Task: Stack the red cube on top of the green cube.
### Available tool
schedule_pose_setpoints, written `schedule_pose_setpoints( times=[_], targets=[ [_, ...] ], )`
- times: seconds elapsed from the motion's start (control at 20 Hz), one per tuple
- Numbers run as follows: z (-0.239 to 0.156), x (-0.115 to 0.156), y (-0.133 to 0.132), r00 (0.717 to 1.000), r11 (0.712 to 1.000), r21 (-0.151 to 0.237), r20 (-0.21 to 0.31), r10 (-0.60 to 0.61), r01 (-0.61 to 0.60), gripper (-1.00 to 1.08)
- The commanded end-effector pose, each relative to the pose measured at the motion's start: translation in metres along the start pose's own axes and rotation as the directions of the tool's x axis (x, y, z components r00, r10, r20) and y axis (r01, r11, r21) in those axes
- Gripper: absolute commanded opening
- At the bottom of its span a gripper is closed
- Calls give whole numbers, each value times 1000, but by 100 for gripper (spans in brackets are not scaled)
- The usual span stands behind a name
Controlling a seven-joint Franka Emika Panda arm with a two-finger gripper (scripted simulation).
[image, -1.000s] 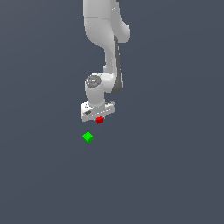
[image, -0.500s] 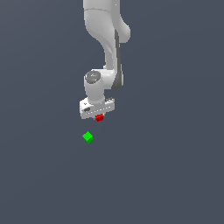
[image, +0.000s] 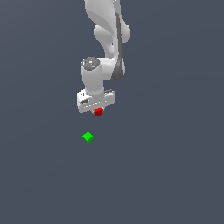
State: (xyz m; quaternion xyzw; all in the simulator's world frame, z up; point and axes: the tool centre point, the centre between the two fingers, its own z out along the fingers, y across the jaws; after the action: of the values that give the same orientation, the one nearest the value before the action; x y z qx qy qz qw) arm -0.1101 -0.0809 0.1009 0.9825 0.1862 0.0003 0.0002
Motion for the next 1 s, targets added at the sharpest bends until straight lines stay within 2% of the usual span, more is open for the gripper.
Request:
schedule_pose_setpoints(
  times=[0.0,0.55,0.95],
  targets=[
    [-10,0,0,1000,1000,0,0,0,0,-100],
    [-18,2,2,1000,1000,0,0,0,0,-100],
    [-8,18,17,1000,1000,0,0,0,0,-100]
  ],
)
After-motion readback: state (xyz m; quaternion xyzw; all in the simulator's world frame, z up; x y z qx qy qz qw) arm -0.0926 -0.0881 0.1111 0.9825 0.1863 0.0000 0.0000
